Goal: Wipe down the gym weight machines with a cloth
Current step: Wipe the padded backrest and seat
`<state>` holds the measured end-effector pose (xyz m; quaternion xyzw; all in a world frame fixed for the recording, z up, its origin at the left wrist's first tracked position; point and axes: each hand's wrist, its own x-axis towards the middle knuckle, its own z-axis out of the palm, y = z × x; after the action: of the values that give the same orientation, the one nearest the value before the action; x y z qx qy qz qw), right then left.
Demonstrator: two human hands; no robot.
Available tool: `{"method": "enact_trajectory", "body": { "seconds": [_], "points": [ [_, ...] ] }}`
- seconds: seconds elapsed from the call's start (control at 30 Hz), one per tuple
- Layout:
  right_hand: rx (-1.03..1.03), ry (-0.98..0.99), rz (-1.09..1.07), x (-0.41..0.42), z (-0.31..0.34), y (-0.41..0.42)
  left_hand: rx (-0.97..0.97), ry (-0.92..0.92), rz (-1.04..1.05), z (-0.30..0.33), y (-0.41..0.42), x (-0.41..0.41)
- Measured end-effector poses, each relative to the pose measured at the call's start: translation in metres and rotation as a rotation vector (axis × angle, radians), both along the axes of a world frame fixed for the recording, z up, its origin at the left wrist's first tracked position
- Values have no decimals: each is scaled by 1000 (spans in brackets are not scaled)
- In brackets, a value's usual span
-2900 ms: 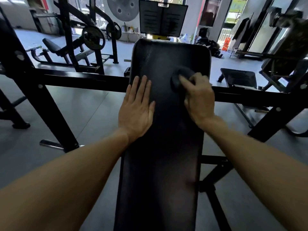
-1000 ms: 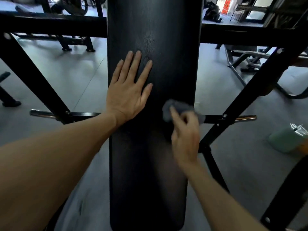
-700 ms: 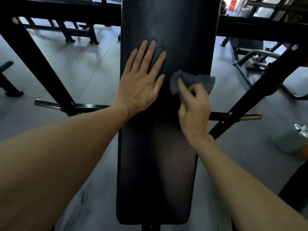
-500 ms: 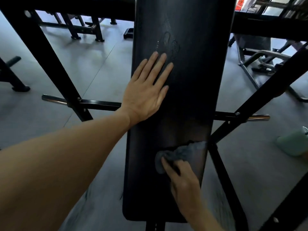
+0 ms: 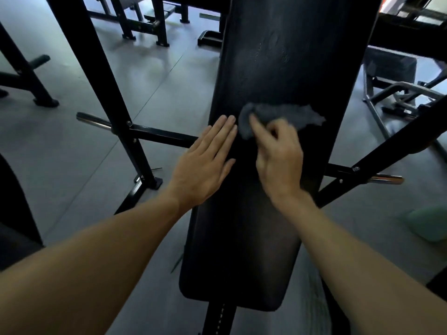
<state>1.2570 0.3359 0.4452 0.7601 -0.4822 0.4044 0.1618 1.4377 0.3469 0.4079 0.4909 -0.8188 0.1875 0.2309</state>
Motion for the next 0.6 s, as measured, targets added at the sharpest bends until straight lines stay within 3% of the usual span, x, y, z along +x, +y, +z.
{"method": "enact_trajectory", "body": {
  "seconds": [0.13,0.23,0.43,0.53,0.6],
  "points": [
    [136,112,55,-10,-94,90,90,-62,22,-31,35,9],
    [184,132,83,-11,-115,112,115,59,4,-50,63,8],
    [158,5,31,20,-10,25,374,887,42,-51,89,-16],
    [73,23,-20,48,32,-20,431,1117,94,-52,94,-13],
    [35,134,7,57,21,-13,502,1184,128,-53,97,-10]
  ]
}}
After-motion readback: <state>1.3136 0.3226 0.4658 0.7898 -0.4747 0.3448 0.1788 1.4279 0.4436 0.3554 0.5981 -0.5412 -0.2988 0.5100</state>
